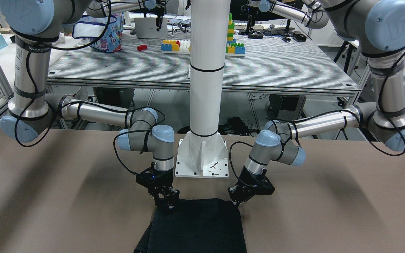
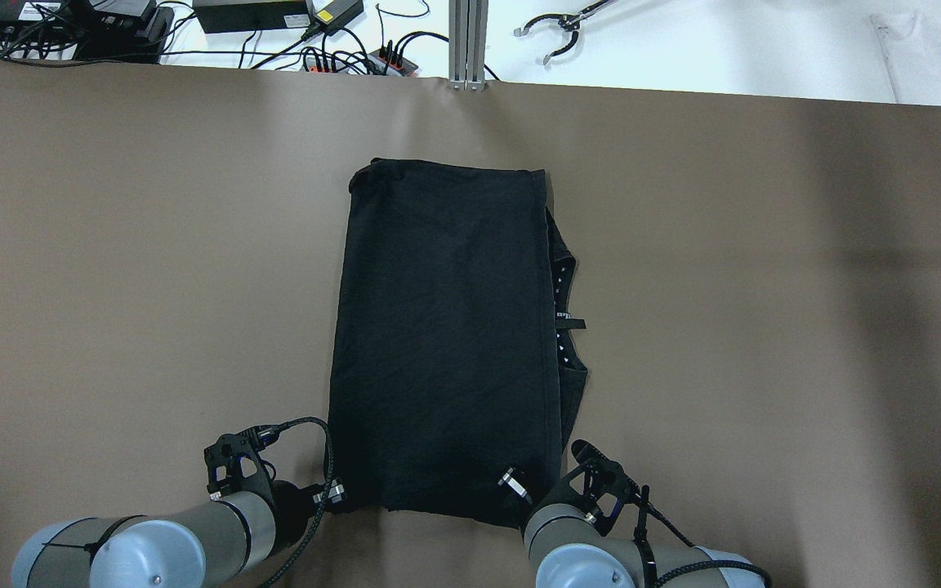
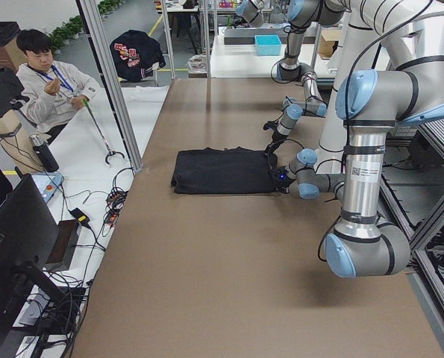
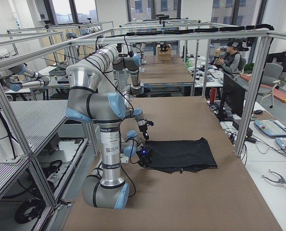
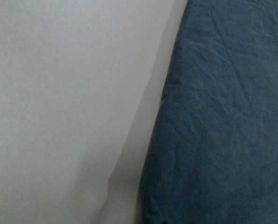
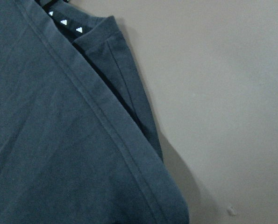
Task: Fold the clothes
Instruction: 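Grasp the folded shirt's near edge with both grippers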
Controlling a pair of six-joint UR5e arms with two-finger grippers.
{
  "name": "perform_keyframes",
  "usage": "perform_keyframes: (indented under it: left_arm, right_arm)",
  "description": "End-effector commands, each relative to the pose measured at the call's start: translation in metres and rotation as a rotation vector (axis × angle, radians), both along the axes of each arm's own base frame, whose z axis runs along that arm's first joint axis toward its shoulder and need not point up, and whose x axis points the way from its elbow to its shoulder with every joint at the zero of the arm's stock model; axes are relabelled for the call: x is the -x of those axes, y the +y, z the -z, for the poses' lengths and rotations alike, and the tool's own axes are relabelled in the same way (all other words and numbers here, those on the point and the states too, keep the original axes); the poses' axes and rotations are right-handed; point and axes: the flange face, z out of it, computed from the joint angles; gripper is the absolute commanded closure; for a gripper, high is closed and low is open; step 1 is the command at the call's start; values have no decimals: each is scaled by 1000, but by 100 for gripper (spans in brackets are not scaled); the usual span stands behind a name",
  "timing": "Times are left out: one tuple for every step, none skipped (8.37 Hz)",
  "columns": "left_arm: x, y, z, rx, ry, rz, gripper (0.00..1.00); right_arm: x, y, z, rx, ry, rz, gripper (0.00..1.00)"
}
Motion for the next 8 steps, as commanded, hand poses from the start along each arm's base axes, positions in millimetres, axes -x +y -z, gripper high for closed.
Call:
perform_keyframes:
  left_arm:
    - [0,0,0,0,0,0,100]
    - [0,0,1,0,1,0,100]
    - [0,0,2,-1,4,0,100]
    - [2,-2,4,-2,8,3,100]
    - [4,-3,6,-4,12,2,100]
    - [7,-3,12,-5,24,0,100]
    - [12,-2,21,-8,42,-1,100]
    - [20,-1,29,-9,53,-2,100]
  right_arm:
    - [-1,-1,3,14,-16,-18,100]
    - [-3,-2,4,14,-19,-19,100]
    - [-5,-2,8,13,-26,-18,100]
    - [-13,-3,16,10,-47,-21,100]
    - [-18,-3,23,7,-62,-21,100]
    - [-20,-2,25,5,-67,-20,100]
    - [-27,-1,32,3,-85,-17,100]
    - [-39,3,42,0,-113,-14,100]
